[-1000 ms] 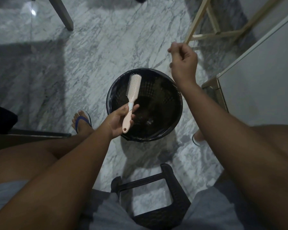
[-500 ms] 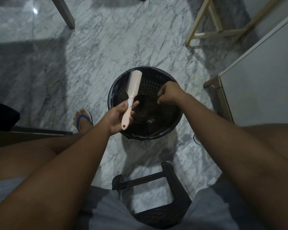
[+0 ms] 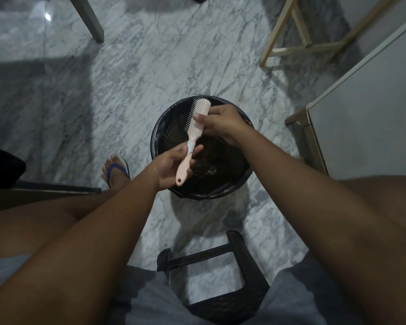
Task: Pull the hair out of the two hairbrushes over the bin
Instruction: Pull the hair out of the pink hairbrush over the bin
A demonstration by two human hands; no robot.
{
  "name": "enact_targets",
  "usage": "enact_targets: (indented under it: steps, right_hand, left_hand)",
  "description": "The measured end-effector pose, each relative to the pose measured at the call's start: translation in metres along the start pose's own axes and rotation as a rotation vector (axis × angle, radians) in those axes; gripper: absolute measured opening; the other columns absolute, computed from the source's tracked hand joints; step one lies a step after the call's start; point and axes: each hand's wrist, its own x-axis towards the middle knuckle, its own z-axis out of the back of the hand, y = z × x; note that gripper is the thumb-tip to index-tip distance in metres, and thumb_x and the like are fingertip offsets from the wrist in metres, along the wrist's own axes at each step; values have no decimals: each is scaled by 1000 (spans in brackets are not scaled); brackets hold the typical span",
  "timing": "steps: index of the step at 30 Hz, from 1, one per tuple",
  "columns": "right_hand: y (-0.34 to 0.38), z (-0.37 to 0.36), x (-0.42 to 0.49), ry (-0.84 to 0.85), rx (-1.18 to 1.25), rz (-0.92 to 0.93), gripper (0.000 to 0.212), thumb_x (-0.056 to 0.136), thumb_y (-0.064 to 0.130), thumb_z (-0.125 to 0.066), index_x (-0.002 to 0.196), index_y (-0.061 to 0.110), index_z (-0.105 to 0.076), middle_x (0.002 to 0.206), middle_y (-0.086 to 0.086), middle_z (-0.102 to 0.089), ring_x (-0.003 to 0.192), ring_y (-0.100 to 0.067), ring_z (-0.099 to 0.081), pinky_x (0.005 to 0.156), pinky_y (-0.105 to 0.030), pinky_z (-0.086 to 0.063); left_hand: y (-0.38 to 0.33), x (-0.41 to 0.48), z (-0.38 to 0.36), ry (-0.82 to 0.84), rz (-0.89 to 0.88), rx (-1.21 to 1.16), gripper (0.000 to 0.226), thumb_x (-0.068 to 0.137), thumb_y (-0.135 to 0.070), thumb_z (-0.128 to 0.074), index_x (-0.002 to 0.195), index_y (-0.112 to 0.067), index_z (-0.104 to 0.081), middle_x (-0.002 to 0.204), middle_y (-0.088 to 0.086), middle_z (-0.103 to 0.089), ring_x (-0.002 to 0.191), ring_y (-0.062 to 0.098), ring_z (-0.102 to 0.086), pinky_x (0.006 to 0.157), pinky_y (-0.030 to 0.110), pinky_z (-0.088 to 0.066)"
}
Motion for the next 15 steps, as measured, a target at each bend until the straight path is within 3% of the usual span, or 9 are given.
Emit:
enact_targets:
  steps: [5, 10, 15]
  right_hand:
    - [6, 7, -2, -108, -139, -16, 52, 79, 19, -82, 101, -23, -62, 92, -30, -72, 84, -32, -75, 66, -32, -64]
    - [18, 6, -9, -105, -480, 80, 30, 88, 18, -74, 81, -10, -67, 68, -16, -72, 61, -22, -74, 55, -31, -62]
    - [20, 14, -7, -130, -268, 132, 25, 100, 16, -57, 87, -3, -67, 73, -12, -70, 61, -19, -70, 56, -25, -58]
  left_hand:
    - [0, 1, -1, -33, 0, 47, 42, 103, -16, -39, 145, -21, -46, 121, 0, -68, 68, 11, -57, 53, 23, -49]
    - [3, 4, -2, -52, -27, 5, 43, 103, -16, -43, 145, -20, -46, 118, -1, -69, 66, 10, -57, 53, 23, -49]
    - [-2, 1, -4, -48, -62, -90, 46, 98, -16, -46, 145, -19, -45, 115, 1, -70, 63, 10, -57, 52, 22, -49]
